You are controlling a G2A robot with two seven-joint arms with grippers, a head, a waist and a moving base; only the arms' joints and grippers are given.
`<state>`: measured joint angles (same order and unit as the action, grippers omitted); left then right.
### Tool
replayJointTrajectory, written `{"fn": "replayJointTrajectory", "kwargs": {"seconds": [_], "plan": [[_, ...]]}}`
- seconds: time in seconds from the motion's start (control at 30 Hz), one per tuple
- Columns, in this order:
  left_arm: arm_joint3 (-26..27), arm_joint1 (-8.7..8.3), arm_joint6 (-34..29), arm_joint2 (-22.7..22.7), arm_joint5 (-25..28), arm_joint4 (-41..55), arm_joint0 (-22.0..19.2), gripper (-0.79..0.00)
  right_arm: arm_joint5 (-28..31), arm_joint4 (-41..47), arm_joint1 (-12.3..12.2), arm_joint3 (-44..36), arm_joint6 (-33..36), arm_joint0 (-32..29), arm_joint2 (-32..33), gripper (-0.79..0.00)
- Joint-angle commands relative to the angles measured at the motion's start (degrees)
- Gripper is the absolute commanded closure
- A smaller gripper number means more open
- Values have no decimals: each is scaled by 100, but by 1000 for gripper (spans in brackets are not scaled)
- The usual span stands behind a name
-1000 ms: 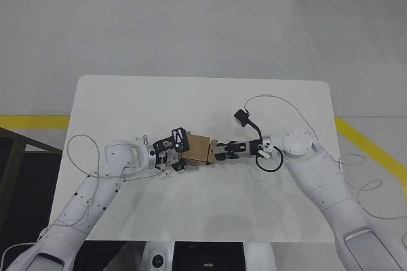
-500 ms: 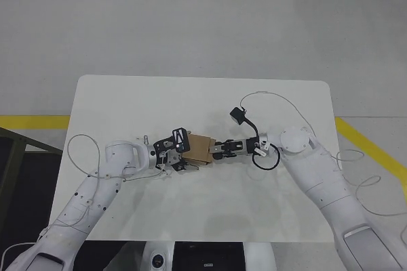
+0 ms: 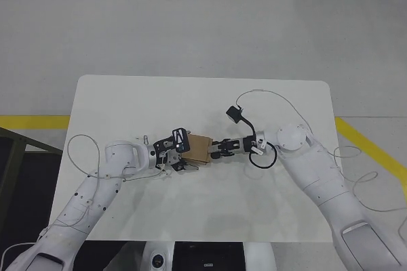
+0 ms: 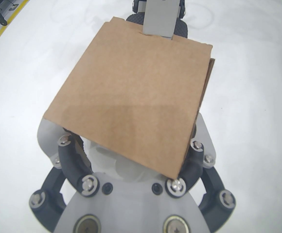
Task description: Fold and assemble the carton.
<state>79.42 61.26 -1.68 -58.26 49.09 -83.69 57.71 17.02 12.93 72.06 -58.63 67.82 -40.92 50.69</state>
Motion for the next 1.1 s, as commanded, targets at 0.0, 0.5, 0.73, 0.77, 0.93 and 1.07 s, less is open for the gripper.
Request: {"fn": "replayJointTrajectory", "kwargs": {"seconds": [0.0,0.5,0.73,0.77,0.93,1.07], "plan": [[-10,-2,-8,-1,9,-6,0,-785,16,5,-13,-10,16,-11,34,-182],[-27,-6,-56,3,37,31,0,-785,-35,-44,-179,-343,85,-287,390,-117],[-21,-6,-63,8,32,22,-11,-785,-72,-96,-241,-425,81,-386,512,0],[-19,-6,-65,10,35,21,-12,-785,-77,-96,-245,-432,81,-395,518,0],[-10,-5,-72,15,44,23,-25,-785,-106,-62,-230,-478,88,-404,446,0],[-10,-5,-78,23,56,23,-36,-785,-116,-33,-189,-469,77,-345,326,0]]}}
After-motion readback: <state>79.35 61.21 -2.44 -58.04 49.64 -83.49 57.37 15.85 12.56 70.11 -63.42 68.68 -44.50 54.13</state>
